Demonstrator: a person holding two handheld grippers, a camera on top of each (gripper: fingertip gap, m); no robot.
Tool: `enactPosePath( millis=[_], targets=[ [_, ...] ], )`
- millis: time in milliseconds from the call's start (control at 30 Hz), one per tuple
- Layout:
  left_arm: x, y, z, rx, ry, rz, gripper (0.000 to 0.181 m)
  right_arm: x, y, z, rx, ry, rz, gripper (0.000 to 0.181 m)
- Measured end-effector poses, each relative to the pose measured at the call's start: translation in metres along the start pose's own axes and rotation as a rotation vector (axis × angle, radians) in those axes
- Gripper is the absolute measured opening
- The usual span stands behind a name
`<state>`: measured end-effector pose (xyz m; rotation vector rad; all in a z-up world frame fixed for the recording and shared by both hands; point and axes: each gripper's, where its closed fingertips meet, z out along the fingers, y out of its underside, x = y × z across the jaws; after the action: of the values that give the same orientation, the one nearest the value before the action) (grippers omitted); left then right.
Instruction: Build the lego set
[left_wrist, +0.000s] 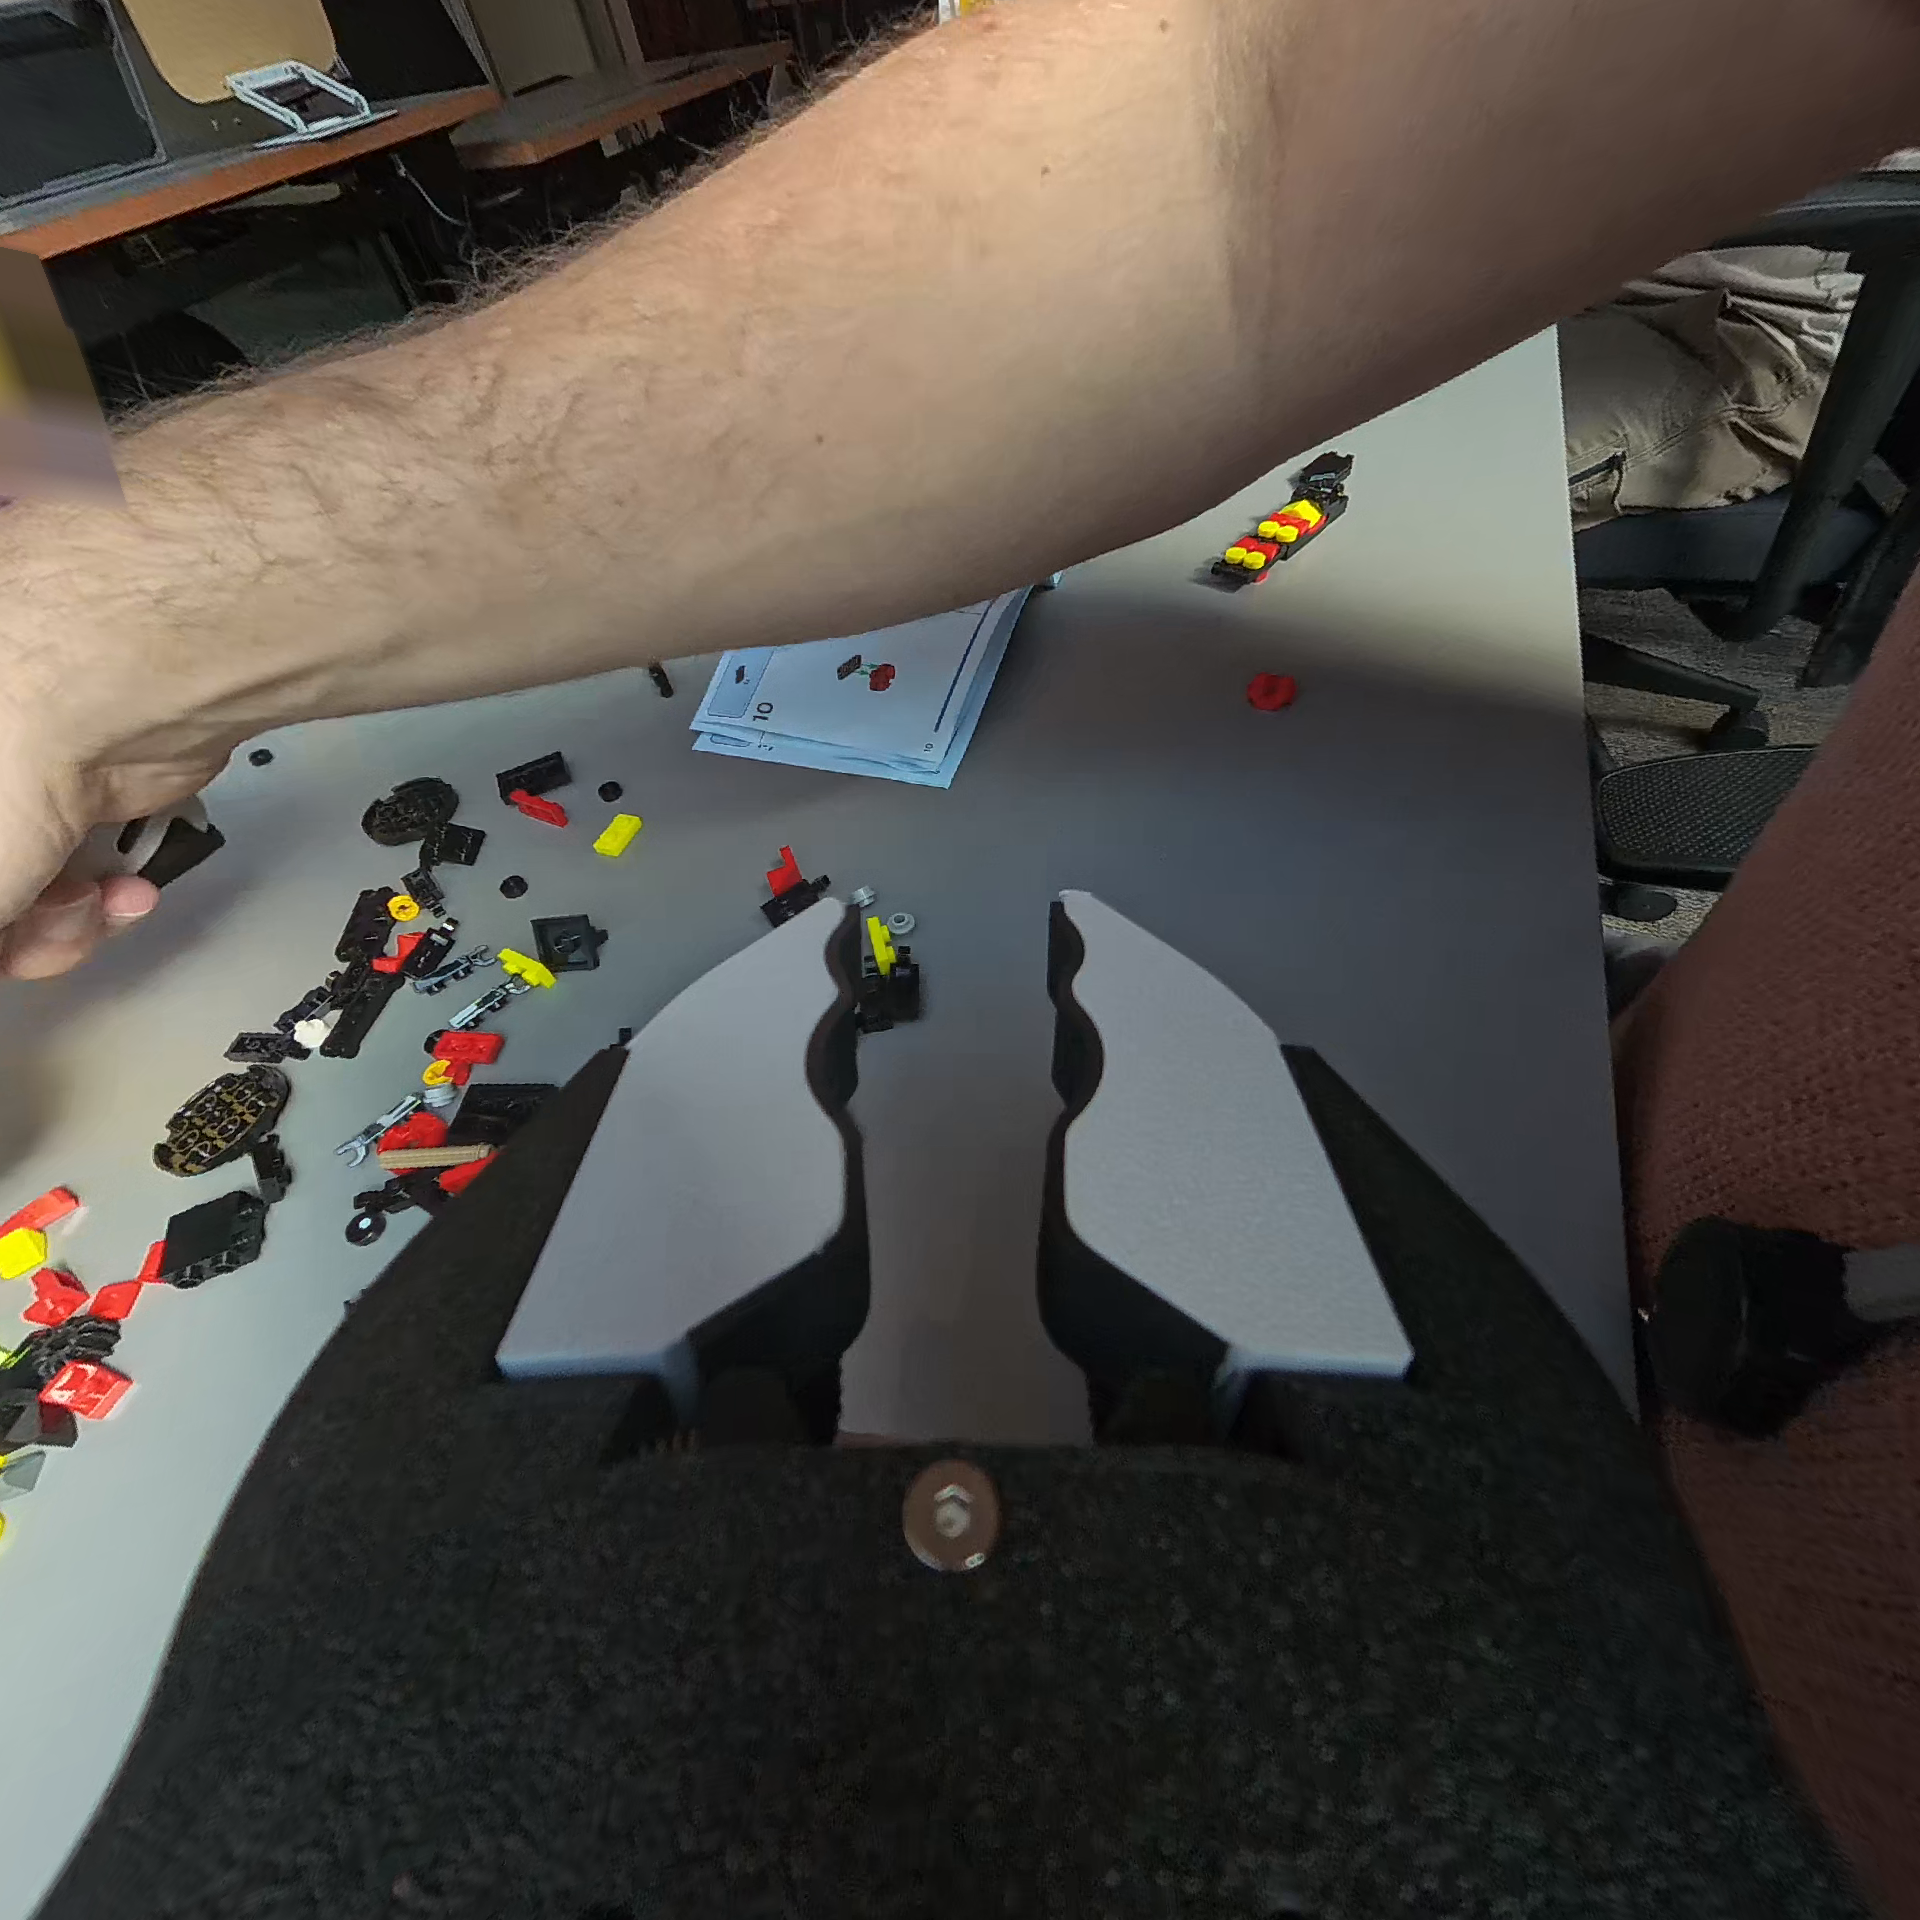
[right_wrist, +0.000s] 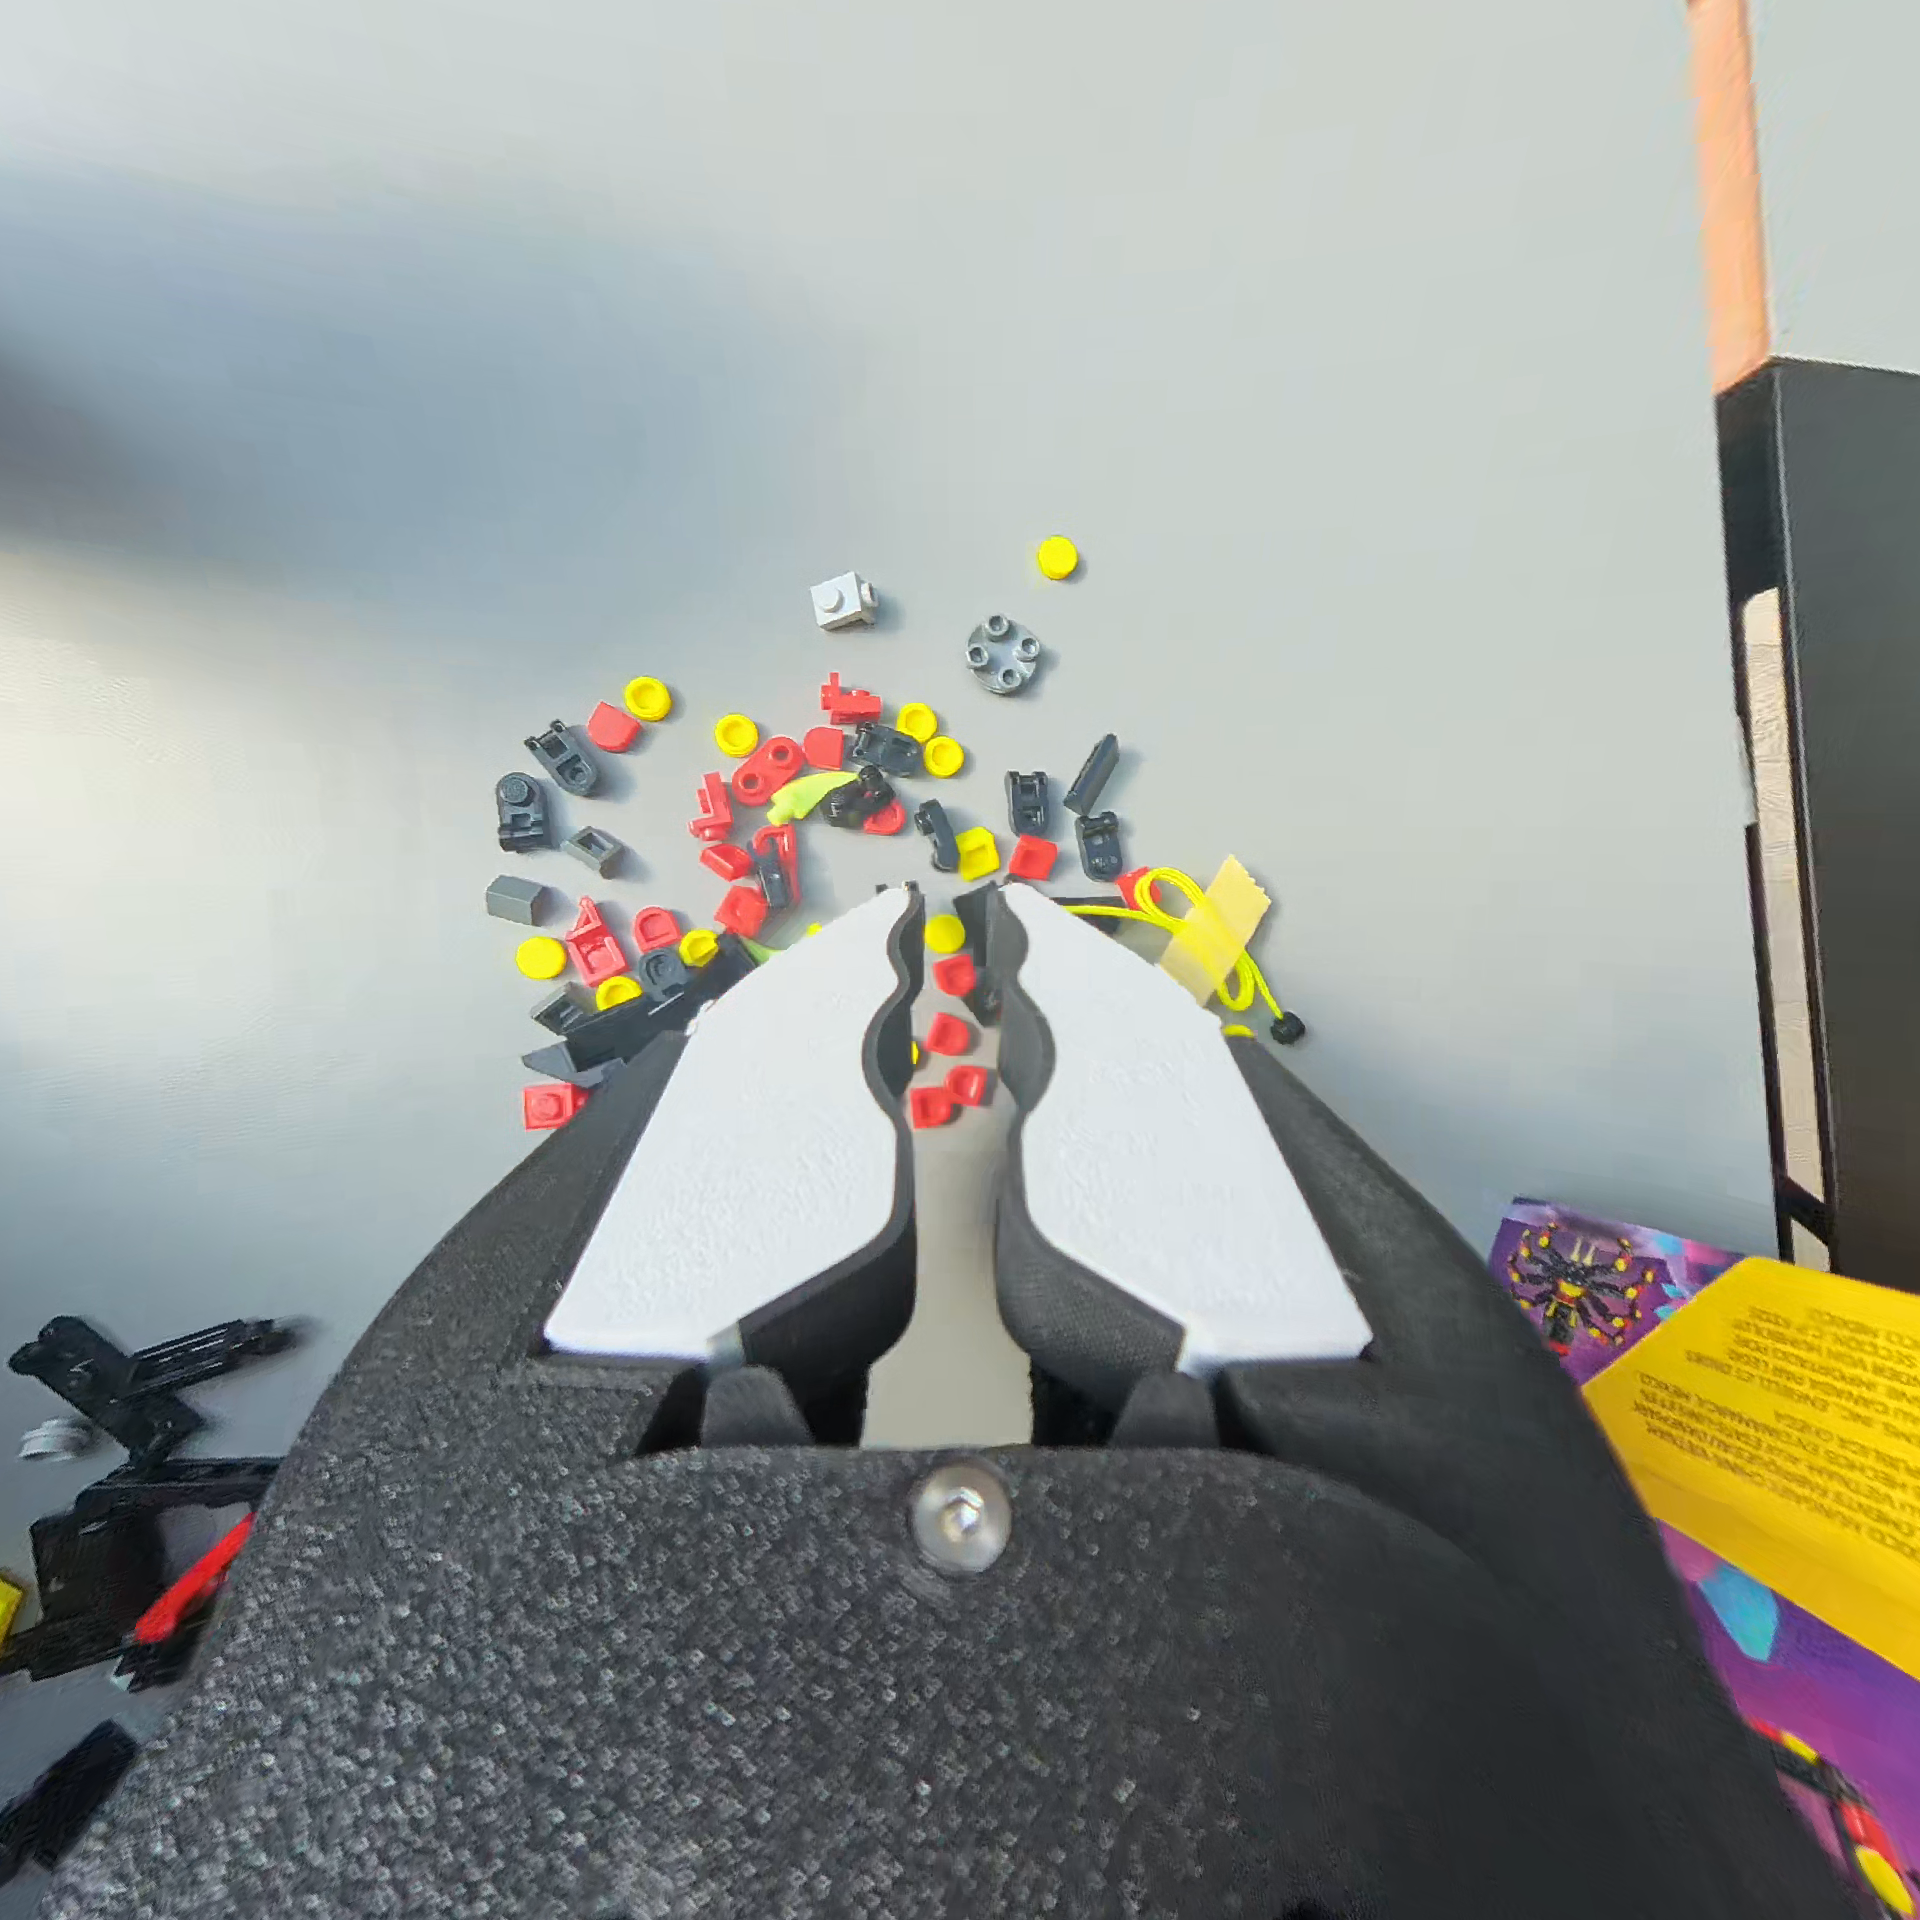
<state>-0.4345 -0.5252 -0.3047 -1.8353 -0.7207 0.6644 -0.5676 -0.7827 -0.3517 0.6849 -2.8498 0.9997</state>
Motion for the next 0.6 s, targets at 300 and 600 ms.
enactPosePath(
  millis=[300, 600],
  targets=[
    [-0.002, 0.006, -0.002, 0.004, 0.015, -0.022, 0.034, 0.019, 0.035, -0.005, -0.067, 0.055, 0.008, 0.010],
    [-0.001, 0.004, -0.003, 0.013, 0.027, -0.031, 0.034, 0.001, 0.020, 0.002, -0.015, -0.072, -0.002, 0.015]
  ],
)
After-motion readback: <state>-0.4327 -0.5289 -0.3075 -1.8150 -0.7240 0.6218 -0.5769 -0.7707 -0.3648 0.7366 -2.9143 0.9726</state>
